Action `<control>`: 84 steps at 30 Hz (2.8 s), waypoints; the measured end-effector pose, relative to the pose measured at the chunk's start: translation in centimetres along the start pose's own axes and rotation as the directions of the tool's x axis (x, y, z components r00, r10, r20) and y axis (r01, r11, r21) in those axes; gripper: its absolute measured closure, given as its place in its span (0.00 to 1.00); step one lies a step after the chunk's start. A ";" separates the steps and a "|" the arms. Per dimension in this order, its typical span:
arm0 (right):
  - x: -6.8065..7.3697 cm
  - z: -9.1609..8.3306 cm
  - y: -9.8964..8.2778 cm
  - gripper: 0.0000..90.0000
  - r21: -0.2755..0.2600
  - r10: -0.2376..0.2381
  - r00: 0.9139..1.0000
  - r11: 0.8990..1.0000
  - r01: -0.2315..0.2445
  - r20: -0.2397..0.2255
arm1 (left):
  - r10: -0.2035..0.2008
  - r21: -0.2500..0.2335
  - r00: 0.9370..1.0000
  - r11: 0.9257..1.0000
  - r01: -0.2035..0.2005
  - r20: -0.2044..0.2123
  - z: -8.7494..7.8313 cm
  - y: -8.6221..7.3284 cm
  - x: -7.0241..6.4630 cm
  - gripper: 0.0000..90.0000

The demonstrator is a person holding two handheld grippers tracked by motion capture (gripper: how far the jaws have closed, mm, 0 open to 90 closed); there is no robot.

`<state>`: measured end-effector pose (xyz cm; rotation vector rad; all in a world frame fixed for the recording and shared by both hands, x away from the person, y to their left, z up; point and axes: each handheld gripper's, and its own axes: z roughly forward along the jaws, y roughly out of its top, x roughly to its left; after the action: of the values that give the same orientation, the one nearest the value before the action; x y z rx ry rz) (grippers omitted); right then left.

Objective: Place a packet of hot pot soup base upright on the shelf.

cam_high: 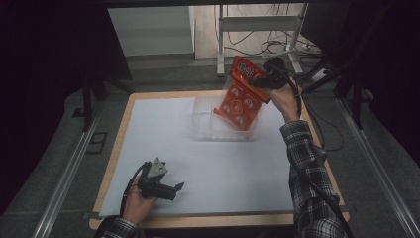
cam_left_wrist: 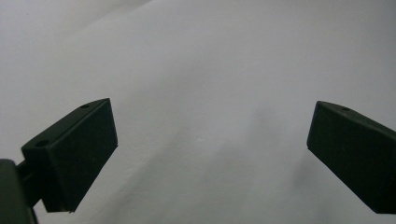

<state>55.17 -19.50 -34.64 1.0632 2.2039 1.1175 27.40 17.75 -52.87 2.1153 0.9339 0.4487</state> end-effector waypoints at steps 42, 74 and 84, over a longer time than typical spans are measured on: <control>1.5 -4.8 -3.5 0.00 -0.043 -0.058 0.995 0.998 0.055 -0.082 | -0.029 -0.028 0.997 0.999 0.032 0.078 -0.3 0.4 -0.3 0.03; 3.8 -6.3 -7.8 0.00 -0.036 -0.009 0.997 0.999 0.007 -0.082 | 0.060 -0.068 0.997 0.996 -0.057 0.045 -0.3 0.4 -1.1 0.01; 4.5 -6.2 -9.7 0.00 -0.031 -0.021 0.993 0.999 0.018 -0.119 | 0.063 -0.064 0.997 0.996 -0.060 0.038 -0.2 0.4 -1.1 0.01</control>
<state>44.09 -22.45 -39.21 0.9836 2.2763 1.2307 26.71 16.82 -52.39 2.0926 0.8233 0.4595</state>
